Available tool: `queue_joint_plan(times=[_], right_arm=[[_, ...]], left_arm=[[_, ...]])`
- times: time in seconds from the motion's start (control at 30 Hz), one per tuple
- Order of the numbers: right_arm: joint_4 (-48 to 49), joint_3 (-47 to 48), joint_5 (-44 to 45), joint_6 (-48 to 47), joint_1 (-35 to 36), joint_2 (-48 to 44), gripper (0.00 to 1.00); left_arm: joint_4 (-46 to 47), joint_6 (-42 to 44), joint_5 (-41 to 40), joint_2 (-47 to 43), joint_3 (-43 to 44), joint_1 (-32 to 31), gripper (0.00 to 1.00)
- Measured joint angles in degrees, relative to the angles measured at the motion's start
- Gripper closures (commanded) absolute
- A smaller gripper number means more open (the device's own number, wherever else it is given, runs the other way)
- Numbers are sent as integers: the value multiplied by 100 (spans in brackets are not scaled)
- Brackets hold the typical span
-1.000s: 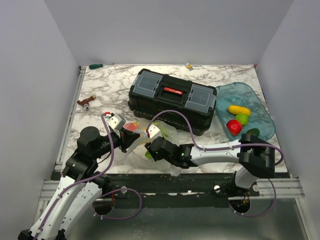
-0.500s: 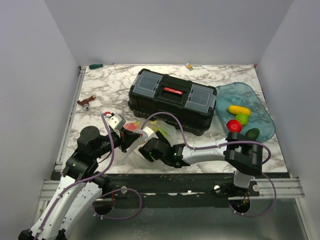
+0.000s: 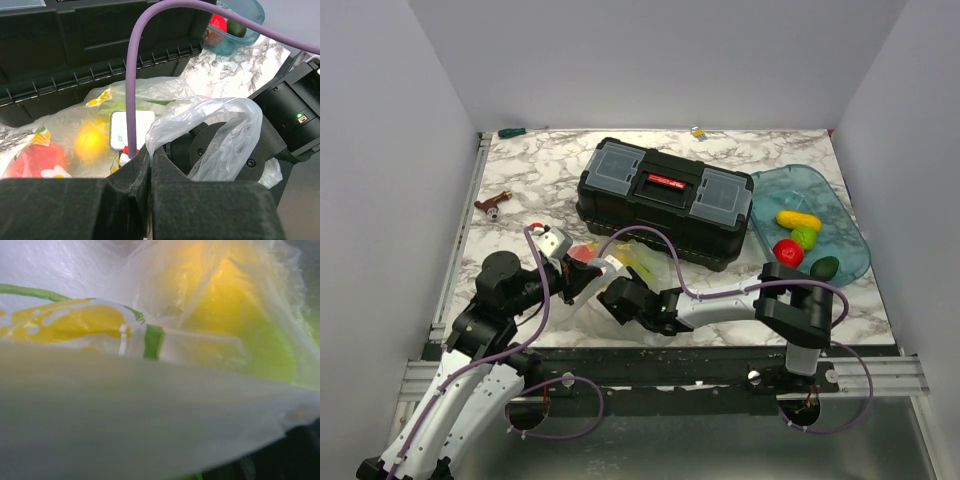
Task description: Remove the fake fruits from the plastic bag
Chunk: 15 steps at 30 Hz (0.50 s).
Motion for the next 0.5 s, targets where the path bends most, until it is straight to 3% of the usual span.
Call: queue_joint_plan(times=[0.37, 0.5], right_arm=[[-20, 20, -11, 11, -2, -125, 71], [79, -31, -37, 68, -9, -372, 74]], left_arm=[[2, -17, 2, 20, 0, 0, 100], [125, -59, 85, 22, 9, -2, 100]])
